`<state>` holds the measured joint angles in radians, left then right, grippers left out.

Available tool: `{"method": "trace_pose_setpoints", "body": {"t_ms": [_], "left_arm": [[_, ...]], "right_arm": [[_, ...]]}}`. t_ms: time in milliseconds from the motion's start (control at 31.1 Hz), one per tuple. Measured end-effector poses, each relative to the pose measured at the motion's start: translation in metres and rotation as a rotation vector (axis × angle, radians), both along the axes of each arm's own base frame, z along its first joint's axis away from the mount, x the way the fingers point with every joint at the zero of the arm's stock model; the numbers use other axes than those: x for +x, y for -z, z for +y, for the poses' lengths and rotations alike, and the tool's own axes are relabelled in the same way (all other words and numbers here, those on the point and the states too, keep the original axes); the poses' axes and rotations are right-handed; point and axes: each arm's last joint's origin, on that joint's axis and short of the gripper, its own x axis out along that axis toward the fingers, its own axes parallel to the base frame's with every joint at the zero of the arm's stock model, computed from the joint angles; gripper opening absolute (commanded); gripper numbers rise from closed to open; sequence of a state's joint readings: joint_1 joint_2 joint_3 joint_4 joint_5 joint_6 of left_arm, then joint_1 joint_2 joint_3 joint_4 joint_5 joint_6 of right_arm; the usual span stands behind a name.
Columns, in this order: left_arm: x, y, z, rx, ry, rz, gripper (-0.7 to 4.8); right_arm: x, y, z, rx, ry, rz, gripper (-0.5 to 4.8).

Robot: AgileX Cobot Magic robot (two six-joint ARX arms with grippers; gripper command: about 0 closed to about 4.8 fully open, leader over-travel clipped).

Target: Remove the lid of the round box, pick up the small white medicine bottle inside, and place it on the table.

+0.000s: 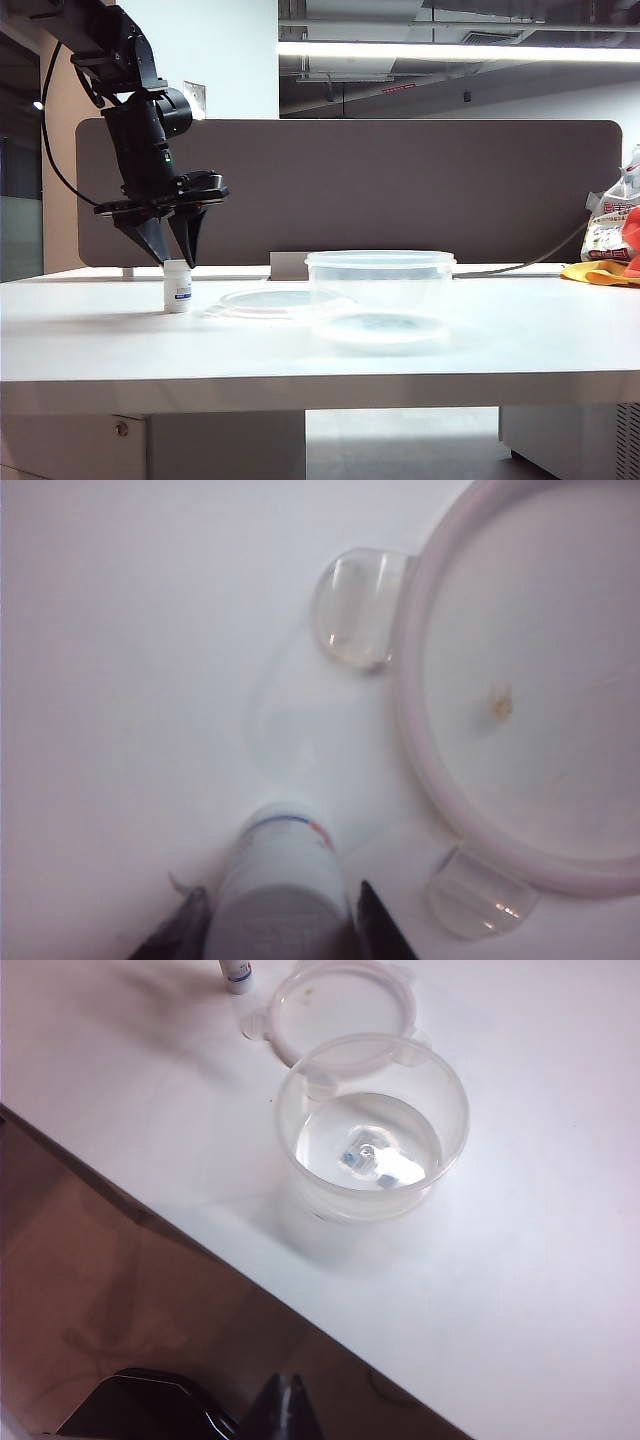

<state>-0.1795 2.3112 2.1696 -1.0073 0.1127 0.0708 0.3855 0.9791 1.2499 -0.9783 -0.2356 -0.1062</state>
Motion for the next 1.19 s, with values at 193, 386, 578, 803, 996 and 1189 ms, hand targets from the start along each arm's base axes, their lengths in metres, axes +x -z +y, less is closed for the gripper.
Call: {"method": "trace_pose_setpoints", "body": {"t_ms": [193,386,578,803,996,1189], "left_arm": [[0.002,0.005,-0.001,-0.007,-0.021,0.011,3.77],[0.002,0.004,-0.003,-0.052,-0.041,0.013,3.77],[-0.004,-0.019,-0.002,-0.070,-0.041,-0.037,3.76],[-0.014,-0.053,0.000,-0.089,-0.038,-0.125,3.72],[-0.029,-0.080,0.002,-0.118,-0.025,-0.165,3.58],[-0.049,-0.119,0.004,-0.187,0.012,-0.239,3.31]], "right_arm": [[0.000,0.000,0.000,0.001,0.000,0.000,-0.08],[0.002,0.001,0.001,-0.003,0.000,0.008,-0.08],[0.003,0.002,0.001,-0.004,0.000,0.010,-0.08],[0.002,0.001,0.001,-0.002,0.000,0.006,-0.08],[-0.009,-0.005,-0.004,0.014,0.000,-0.032,-0.08],[-0.026,-0.003,-0.012,0.017,0.024,-0.078,-0.08]]}}
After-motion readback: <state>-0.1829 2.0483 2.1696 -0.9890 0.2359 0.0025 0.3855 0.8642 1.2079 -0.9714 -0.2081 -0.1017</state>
